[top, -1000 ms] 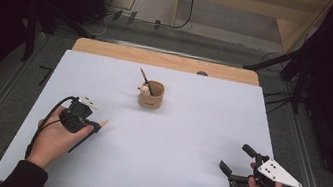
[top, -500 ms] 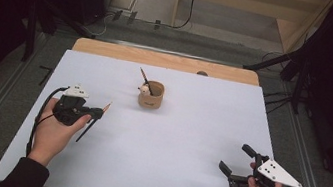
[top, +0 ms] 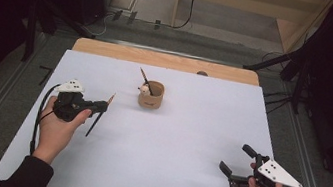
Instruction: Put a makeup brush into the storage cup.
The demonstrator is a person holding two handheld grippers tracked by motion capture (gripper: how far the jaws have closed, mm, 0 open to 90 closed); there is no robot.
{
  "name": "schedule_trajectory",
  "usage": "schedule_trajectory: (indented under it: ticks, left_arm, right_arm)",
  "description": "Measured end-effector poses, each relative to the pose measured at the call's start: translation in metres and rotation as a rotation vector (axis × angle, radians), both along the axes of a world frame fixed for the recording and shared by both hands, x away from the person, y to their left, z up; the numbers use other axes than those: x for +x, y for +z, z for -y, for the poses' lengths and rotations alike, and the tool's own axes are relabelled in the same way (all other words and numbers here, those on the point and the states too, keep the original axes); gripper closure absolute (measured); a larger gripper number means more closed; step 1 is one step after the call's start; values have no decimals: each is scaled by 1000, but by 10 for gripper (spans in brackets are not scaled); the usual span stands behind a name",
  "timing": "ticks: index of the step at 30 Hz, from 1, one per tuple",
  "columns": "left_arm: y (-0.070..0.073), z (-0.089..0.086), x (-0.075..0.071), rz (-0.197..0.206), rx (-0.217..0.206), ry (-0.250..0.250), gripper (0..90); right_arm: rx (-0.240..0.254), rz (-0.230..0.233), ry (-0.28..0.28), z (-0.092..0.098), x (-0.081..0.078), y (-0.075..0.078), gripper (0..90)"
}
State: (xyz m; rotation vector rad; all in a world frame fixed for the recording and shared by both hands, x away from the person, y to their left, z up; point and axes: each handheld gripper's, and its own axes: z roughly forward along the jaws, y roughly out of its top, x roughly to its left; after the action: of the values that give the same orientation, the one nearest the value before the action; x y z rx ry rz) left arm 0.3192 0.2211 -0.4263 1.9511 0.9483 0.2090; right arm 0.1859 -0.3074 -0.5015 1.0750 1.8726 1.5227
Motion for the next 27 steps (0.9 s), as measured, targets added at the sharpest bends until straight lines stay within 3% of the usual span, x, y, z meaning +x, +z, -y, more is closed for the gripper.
schedule_trajectory:
  ticks: [10,13,21,27]
  left_arm:
    - [4,0,1,76,-84,41,847]
    - [4,2,1,130,-72,32,848]
    - [6,1,2,158,-125,55,847]
    - [7,6,3,206,-116,48,847]
  right_arm:
    - [0,-5,4,-1,1,-1,0]
    - [-1,-5,5,-1,1,-1,0]
    - [-7,-4,10,-2,1,-1,0]
    - [-6,-8,8,-2,1,-2,0]
